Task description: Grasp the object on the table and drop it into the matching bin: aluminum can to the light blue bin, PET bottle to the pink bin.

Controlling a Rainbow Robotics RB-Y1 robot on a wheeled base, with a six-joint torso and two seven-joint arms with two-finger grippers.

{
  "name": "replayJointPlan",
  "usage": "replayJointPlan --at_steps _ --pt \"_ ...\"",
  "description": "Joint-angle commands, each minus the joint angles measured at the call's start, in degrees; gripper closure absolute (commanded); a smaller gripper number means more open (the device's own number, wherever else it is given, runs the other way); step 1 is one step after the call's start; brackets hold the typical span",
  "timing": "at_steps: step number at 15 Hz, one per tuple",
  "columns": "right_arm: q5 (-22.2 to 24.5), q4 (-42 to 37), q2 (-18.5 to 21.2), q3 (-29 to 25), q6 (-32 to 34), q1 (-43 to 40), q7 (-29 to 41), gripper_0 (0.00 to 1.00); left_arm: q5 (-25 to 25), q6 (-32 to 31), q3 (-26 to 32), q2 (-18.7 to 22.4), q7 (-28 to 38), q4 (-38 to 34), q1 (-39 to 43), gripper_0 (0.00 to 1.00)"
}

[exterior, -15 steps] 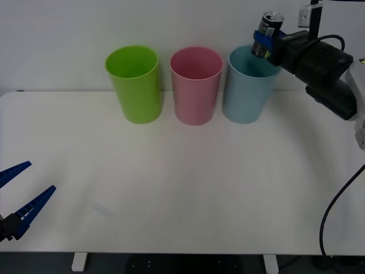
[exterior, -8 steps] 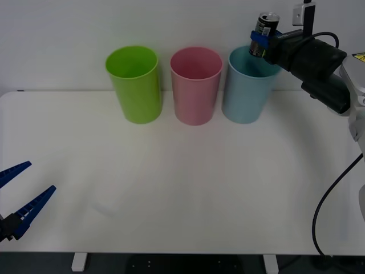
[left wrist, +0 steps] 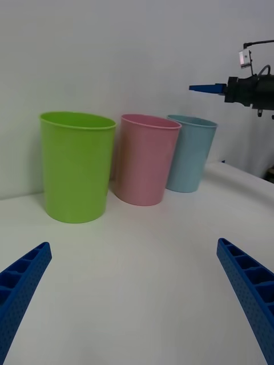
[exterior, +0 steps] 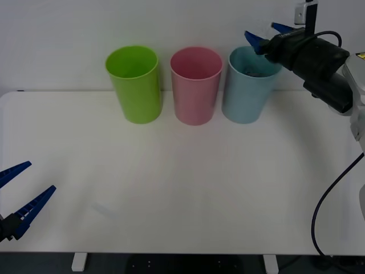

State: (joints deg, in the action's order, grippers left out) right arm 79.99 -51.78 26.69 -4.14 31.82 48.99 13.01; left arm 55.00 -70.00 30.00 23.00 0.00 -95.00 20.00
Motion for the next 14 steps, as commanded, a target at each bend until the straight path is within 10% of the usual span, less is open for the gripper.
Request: replayJointPlan --at_steps 1,7,14 --pt "-0.3 -0.1 -0.1 -0.4 0.7 -0.1 -0.7 0.00 0.0 0.0 0.0 0.0 0.0 0.0 0.0 0.00" --pt "-1.2 -1.9 0.5 -2.2 4.6 -2.0 -1.3 0.00 0.0 0.0 0.0 0.0 0.0 0.0 0.0 0.00" --pt "-4.8 -23.9 3.1 -2.1 5.9 -18.8 -0.1 0.00 0.0 0.0 0.0 0.0 0.0 0.0 0.0 0.00"
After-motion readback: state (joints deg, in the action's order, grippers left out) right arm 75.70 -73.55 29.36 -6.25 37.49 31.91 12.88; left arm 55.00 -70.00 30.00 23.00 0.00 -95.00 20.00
